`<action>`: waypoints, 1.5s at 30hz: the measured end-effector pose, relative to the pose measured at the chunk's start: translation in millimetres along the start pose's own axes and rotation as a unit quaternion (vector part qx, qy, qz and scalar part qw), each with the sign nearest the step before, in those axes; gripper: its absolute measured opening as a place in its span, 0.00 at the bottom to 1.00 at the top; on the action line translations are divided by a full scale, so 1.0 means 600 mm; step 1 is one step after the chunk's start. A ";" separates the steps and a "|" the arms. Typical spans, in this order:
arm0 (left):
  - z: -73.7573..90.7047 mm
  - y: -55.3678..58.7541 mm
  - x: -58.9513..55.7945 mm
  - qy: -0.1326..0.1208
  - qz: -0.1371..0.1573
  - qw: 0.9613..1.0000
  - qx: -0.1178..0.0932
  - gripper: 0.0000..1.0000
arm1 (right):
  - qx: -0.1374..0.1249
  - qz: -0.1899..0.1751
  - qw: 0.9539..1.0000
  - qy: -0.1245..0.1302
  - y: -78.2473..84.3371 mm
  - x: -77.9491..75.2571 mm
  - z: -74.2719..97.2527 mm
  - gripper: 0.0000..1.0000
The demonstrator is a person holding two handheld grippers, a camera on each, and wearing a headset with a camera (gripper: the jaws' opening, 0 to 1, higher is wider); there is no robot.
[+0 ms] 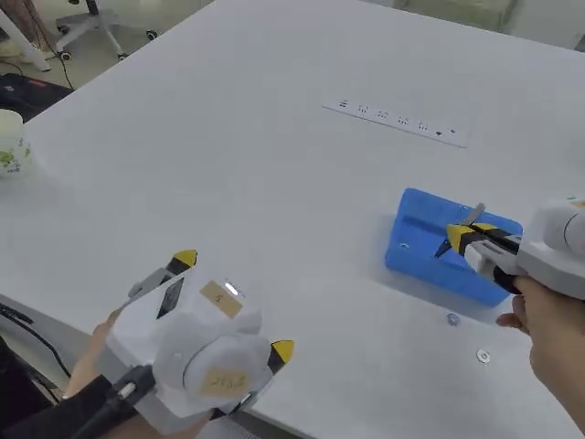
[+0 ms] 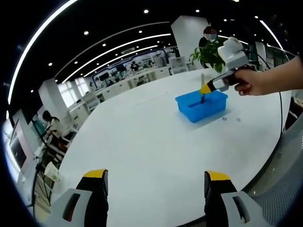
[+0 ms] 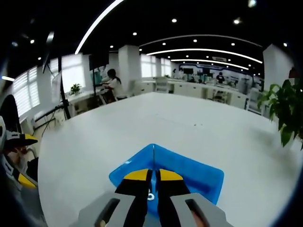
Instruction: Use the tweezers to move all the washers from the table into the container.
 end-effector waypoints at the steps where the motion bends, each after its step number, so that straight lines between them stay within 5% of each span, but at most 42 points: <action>1: 0.000 0.000 0.000 0.000 0.000 1.000 0.000 0.85 | -0.009 0.002 1.000 -0.002 -0.005 0.003 0.003 0.02; 13: 0.001 -0.001 -0.002 0.002 -0.006 1.000 0.002 0.85 | -0.083 -0.022 0.996 -0.023 -0.055 0.033 0.068 0.02; 23: 0.001 -0.001 -0.004 0.004 -0.009 1.000 0.003 0.84 | -0.108 -0.030 0.993 -0.024 -0.043 0.044 0.133 0.02; 32: 0.001 0.001 -0.004 0.007 -0.013 1.000 0.010 0.84 | -0.110 -0.051 0.993 -0.009 -0.007 0.030 0.153 0.02; 45: 0.001 0.004 -0.003 0.007 -0.012 1.000 0.014 0.83 | -0.071 -0.055 0.996 0.013 0.042 0.012 0.126 0.02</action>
Point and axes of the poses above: the centre of the closed fingertips' face, and the gripper's own axes: z roughly backward along the fingers, x roughly to its left, y roughly out of its underside, the point moved 6 cm from there along z, roughly backward along the fingers, and after that the axes turned 10 degrees about -z, right-handed, at the moved point
